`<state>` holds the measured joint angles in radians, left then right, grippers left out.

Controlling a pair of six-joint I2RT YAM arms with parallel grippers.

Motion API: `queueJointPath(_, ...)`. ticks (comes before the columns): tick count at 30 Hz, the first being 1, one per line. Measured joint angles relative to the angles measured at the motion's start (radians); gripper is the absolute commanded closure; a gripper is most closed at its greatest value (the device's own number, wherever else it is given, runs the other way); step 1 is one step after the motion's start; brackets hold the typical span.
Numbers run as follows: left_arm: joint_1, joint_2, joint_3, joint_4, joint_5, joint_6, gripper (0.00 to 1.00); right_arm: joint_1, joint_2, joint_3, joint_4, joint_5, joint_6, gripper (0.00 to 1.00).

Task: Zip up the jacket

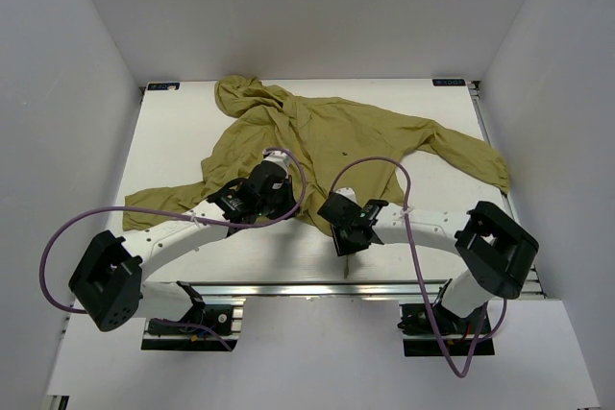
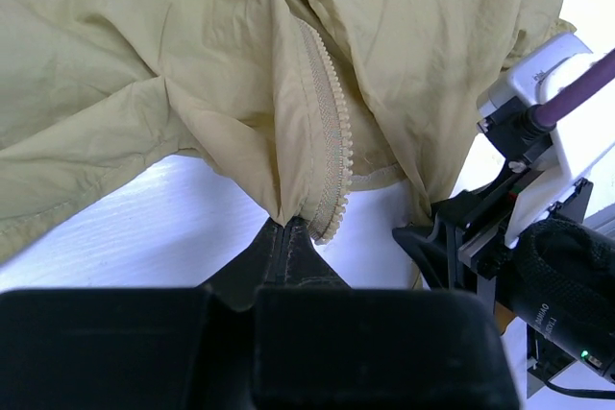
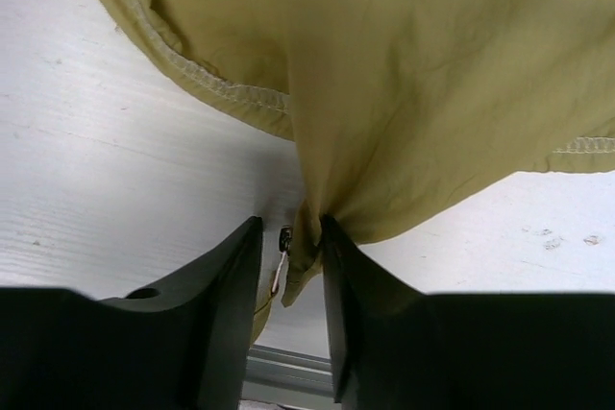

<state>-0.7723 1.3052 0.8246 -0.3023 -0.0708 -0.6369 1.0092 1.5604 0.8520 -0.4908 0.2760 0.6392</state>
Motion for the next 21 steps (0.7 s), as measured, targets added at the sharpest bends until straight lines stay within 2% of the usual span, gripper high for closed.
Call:
queueJointPath(4, 0.0, 0.0, 0.0, -0.005, 0.0, 0.0, 1.0, 0.0, -0.021, -0.02, 0.02, -0.03, -0.01, 0.57)
queueJointPath(8, 0.0, 0.0, 0.0, -0.005, 0.001, 0.0, 1.0, -0.009, -0.048, -0.047, 0.03, -0.065, -0.01, 0.62)
queueJointPath(11, 0.0, 0.0, 0.0, -0.005, 0.005, 0.0, 1.0, -0.021, -0.063, -0.063, 0.038, -0.086, -0.008, 0.7)
queueJointPath(13, 0.0, 0.0, 0.0, -0.005, 0.008, 0.0, 1.0, -0.029, -0.068, -0.068, 0.039, -0.095, -0.004, 0.7)
queueJointPath(21, 0.0, 0.0, 0.0, -0.004, 0.027, 0.0, 1.0, -0.045, -0.089, -0.085, 0.057, -0.143, -0.005, 0.55)
